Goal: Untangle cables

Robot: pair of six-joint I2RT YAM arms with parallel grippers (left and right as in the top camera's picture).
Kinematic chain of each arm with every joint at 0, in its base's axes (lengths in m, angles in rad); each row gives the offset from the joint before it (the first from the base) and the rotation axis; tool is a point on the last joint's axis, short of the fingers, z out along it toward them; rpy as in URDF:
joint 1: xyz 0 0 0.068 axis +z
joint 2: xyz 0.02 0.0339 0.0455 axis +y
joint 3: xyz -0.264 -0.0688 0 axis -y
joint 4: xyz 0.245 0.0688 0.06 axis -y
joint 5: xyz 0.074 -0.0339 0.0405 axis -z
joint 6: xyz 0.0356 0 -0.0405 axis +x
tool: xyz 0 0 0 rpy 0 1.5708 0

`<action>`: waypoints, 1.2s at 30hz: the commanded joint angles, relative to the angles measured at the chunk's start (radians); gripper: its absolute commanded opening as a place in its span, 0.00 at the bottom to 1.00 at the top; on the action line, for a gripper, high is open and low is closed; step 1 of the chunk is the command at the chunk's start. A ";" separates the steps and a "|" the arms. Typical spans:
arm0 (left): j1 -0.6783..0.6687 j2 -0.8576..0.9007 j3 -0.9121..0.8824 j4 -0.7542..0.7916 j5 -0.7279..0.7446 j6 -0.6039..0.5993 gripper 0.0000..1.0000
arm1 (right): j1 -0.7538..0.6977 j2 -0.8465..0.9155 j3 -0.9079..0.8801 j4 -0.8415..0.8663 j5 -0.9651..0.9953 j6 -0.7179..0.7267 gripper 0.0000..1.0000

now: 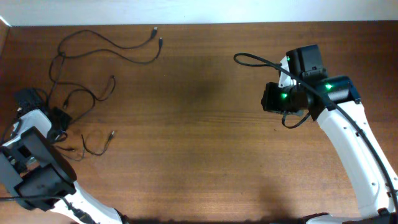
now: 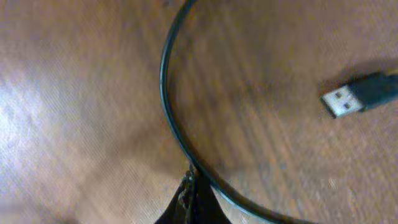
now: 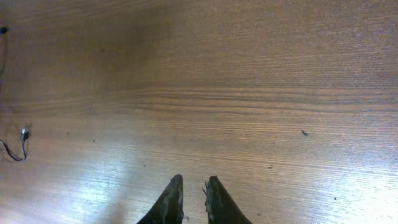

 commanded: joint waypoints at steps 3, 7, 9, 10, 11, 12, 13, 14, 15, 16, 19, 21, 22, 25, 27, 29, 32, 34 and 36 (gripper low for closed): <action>0.002 0.024 0.024 0.019 -0.008 0.049 0.13 | 0.008 0.005 -0.003 -0.009 -0.007 -0.007 0.14; 0.002 0.001 0.109 -0.079 -0.008 0.048 0.30 | 0.008 0.005 -0.003 -0.009 -0.009 -0.007 0.14; 0.002 -0.045 0.146 -0.140 -0.008 0.042 0.44 | 0.008 0.005 -0.003 -0.009 -0.009 -0.006 0.14; 0.002 -0.067 0.149 -0.154 -0.008 0.034 0.50 | 0.008 0.005 -0.003 -0.008 -0.009 -0.006 0.14; 0.002 -0.097 0.149 -0.178 -0.008 0.019 0.58 | 0.008 0.005 -0.003 -0.008 -0.009 -0.007 0.14; 0.002 -0.120 0.149 -0.206 -0.008 -0.012 0.66 | 0.008 0.005 -0.003 -0.008 -0.009 -0.007 0.14; 0.002 -0.127 0.149 -0.223 -0.008 -0.027 0.70 | 0.008 0.005 -0.003 -0.008 -0.009 -0.007 0.14; 0.002 -0.135 0.149 -0.269 -0.006 -0.075 0.89 | 0.008 0.005 -0.003 -0.004 -0.009 -0.007 0.14; 0.002 -0.135 0.149 -0.303 0.008 -0.111 0.93 | 0.008 0.005 -0.003 -0.003 -0.009 -0.007 0.14; 0.002 -0.135 0.149 -0.330 0.041 -0.118 0.93 | 0.008 0.005 -0.003 -0.004 -0.009 -0.007 0.14; 0.002 -0.144 0.149 -0.387 0.272 -0.018 0.51 | 0.008 0.005 -0.003 -0.004 -0.009 -0.007 0.14; 0.001 -0.175 0.149 -0.423 0.387 0.054 0.73 | 0.008 0.005 -0.003 -0.003 -0.009 -0.007 0.15; -0.002 -0.196 0.149 -0.431 0.398 0.090 0.80 | 0.008 0.005 -0.003 -0.003 -0.009 -0.007 0.15; -0.031 -0.274 0.149 -0.459 0.313 0.127 0.79 | 0.008 0.005 -0.003 0.005 -0.009 -0.006 0.14; -0.062 -0.290 0.148 -0.458 0.207 0.127 0.79 | 0.008 0.005 -0.003 0.016 -0.010 0.006 0.14; -0.103 -0.269 0.129 -0.459 0.181 0.127 0.79 | 0.008 0.005 -0.003 0.025 -0.018 0.020 0.14; -0.152 -0.240 0.066 -0.465 0.093 0.108 0.76 | 0.008 0.005 -0.003 0.018 -0.025 0.019 0.15; -0.158 -0.227 0.027 -0.462 0.059 0.048 0.72 | 0.008 0.005 -0.003 0.012 -0.024 0.016 0.15; -0.158 -0.220 -0.001 -0.444 0.060 0.029 0.61 | 0.008 0.005 -0.003 0.016 -0.024 0.016 0.14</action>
